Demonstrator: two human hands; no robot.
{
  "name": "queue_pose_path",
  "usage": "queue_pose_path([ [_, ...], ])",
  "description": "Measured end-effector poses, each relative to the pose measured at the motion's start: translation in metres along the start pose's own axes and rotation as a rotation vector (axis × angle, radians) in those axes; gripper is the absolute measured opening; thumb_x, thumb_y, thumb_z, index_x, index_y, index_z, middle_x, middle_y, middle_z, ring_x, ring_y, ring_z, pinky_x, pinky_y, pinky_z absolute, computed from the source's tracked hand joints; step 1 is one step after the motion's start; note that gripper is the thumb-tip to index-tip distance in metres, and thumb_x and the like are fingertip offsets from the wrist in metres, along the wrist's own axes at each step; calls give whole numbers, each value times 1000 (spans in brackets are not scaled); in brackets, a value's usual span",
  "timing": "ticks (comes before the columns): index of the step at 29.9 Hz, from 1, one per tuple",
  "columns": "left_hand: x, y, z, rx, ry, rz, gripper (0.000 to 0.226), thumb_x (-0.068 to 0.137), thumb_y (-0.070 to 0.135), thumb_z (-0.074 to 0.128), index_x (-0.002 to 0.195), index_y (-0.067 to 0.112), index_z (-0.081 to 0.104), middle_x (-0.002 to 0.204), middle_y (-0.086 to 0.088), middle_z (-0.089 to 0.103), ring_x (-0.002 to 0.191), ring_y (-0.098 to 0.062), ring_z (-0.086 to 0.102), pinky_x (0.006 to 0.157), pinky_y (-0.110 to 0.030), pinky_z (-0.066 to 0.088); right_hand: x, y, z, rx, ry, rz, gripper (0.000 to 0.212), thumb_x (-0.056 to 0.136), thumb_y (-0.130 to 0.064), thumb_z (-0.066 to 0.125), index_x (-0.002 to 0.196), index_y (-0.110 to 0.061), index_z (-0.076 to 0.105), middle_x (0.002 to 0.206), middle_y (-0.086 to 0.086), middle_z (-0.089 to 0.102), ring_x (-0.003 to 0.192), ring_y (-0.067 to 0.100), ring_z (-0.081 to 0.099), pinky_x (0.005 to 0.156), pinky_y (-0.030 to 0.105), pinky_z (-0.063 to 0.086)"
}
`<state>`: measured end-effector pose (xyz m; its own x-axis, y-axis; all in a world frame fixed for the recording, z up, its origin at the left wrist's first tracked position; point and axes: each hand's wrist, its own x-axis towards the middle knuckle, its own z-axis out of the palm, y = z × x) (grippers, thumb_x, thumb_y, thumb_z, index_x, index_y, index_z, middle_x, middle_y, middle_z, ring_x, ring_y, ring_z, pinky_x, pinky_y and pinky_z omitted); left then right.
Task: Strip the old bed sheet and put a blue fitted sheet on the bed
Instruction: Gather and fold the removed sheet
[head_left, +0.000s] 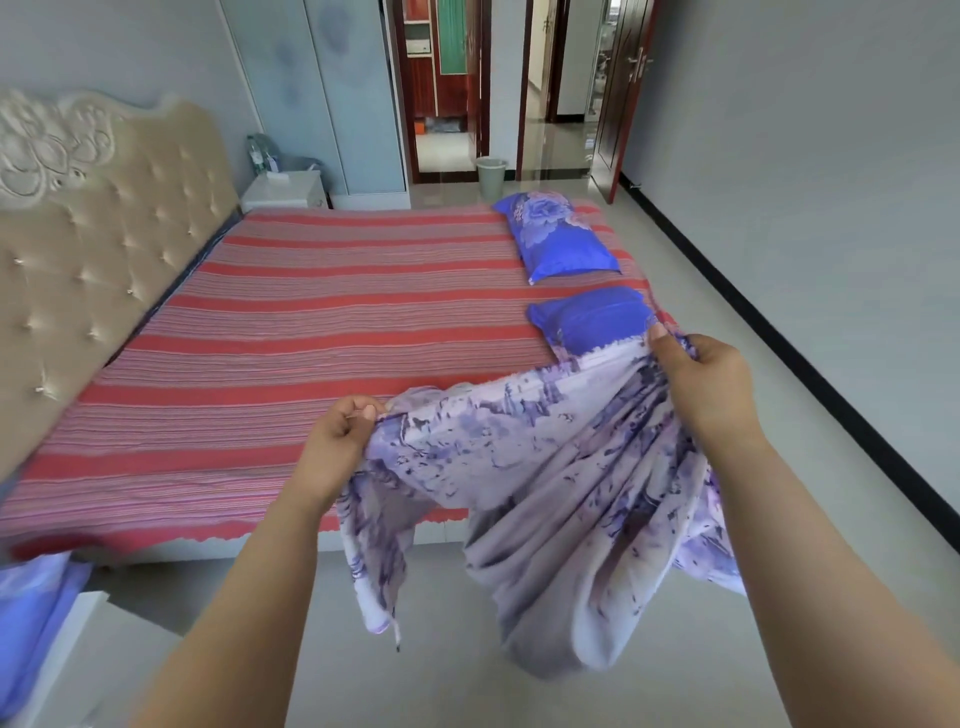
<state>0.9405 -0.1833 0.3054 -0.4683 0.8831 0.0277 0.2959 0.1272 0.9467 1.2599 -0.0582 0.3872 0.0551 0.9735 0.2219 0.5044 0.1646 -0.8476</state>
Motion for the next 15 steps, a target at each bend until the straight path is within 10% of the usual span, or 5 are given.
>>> queue_pose_path([
  [4,-4,14,-5,117,-200,27,28,99,23,44,125,20,55,115,10,57,105,-5,52,89,-26,41,-5,6,1,-13,-3,45,51,92,-43,55,59,-18,25,57,2,24,54,20,22,54,33,22],
  [9,1,12,-11,177,-422,-122,33,87,40,59,114,23,67,132,2,57,123,-16,51,106,-37,36,-6,10,5,-15,-4,64,48,92,-39,55,61,-17,26,58,4,23,54,20,21,53,33,20],
  [15,11,33,-4,-19,-192,-100,9,91,20,62,85,19,70,96,8,68,97,-6,61,98,-36,42,-2,13,15,-71,21,148,40,90,-22,51,59,-16,27,57,5,26,60,23,25,54,34,21],
])
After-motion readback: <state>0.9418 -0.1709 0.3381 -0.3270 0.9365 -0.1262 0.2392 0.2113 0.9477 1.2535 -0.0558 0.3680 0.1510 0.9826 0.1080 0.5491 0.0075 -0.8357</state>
